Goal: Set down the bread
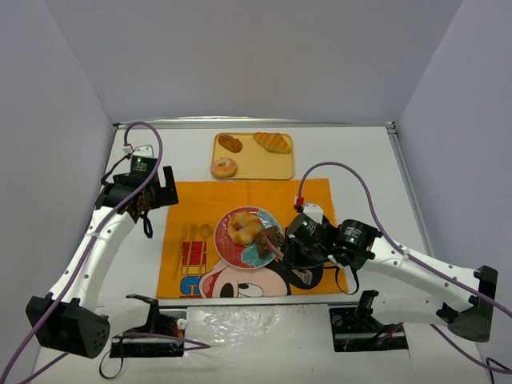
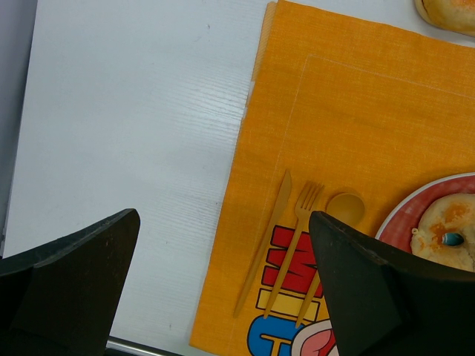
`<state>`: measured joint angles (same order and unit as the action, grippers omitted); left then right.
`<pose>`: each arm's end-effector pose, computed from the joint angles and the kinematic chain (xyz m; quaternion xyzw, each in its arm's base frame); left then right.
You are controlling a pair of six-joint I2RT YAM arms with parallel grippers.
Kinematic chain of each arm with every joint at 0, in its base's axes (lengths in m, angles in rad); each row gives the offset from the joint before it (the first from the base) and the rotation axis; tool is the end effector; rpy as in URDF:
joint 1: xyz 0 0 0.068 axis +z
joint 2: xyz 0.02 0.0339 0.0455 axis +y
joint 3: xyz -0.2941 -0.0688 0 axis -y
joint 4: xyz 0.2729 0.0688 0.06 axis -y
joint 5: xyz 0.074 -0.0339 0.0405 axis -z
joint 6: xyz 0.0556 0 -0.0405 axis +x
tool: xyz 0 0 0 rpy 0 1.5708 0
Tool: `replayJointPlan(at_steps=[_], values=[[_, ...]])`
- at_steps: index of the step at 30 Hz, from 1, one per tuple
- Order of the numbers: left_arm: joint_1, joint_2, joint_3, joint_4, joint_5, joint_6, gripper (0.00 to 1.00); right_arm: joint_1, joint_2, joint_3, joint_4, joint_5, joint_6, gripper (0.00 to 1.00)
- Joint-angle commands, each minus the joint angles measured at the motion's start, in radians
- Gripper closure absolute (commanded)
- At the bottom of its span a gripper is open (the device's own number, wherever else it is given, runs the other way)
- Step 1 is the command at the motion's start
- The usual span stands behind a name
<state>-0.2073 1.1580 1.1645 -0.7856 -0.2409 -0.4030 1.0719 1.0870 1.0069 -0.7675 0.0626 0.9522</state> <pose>0.2626 -0.0417 0.3547 -0.1356 0.9071 -0.0093 0.3984 0.1206 0.2141 0.3147 -0.0449 0.9339 0.2843 0.2123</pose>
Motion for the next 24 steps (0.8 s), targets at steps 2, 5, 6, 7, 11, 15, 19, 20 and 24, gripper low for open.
replayJointPlan(at_steps=[2, 5, 6, 7, 11, 15, 19, 20, 24], values=[[0.0, -0.02, 0.05, 0.016, -0.011, -0.008, 0.03, 0.016, -0.007, 0.034, -0.004, 0.046, 0.027, 0.55], [0.0, -0.018, 0.052, 0.016, -0.011, -0.008, 0.03, 0.017, -0.019, 0.04, -0.006, 0.052, 0.032, 0.53], [0.0, -0.017, 0.052, 0.017, -0.011, -0.008, 0.03, 0.016, -0.021, 0.043, -0.007, 0.053, 0.032, 0.53], [0.0, -0.017, 0.052, 0.017, -0.011, -0.008, 0.03, 0.017, -0.021, 0.044, -0.009, 0.054, 0.031, 0.53], [0.0, -0.019, 0.047, 0.018, -0.009, -0.013, 0.03, 0.021, -0.019, 0.05, -0.011, 0.053, 0.035, 0.53], [0.0, -0.02, 0.044, 0.019, -0.009, -0.015, 0.03, 0.023, -0.019, 0.062, -0.012, 0.056, 0.036, 0.53], [0.0, -0.02, 0.043, 0.02, -0.009, -0.016, 0.03, 0.025, -0.017, 0.089, -0.016, 0.06, 0.037, 0.53], [0.0, -0.02, 0.043, 0.02, -0.009, -0.016, 0.03, 0.025, -0.016, 0.098, -0.016, 0.061, 0.037, 0.53], [0.0, -0.02, 0.042, 0.02, -0.009, -0.016, 0.03, 0.026, 0.005, 0.154, -0.016, 0.093, 0.032, 0.53]])
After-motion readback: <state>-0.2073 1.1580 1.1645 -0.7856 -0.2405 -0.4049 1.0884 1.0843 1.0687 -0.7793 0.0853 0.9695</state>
